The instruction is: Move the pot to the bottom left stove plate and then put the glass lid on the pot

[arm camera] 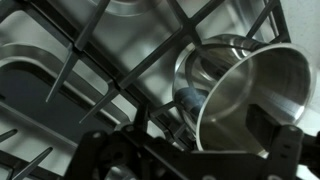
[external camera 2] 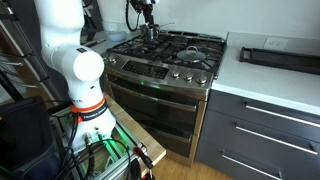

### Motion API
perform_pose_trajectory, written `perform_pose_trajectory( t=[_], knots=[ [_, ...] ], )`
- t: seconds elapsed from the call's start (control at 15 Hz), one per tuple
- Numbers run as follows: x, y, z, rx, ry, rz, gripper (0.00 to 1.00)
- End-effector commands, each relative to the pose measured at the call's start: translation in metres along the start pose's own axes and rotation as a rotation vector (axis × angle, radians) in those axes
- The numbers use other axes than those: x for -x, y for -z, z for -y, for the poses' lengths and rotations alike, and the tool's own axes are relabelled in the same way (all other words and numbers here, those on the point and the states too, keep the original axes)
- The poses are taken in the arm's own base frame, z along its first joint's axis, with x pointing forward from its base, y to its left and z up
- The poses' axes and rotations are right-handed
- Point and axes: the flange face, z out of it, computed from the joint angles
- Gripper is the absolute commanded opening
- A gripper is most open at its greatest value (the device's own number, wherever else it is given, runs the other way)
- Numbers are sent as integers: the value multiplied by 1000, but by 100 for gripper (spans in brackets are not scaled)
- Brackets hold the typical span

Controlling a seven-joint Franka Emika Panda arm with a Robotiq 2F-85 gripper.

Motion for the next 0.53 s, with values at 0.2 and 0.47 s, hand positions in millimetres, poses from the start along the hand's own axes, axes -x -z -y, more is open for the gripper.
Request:
perform_pose_trajectory(
  t=[0.2,0.47],
  knots=[
    [0,-22,-2,-53,-19,16,68],
    [-2,-29,0,-77,-37,10,87]
  ],
)
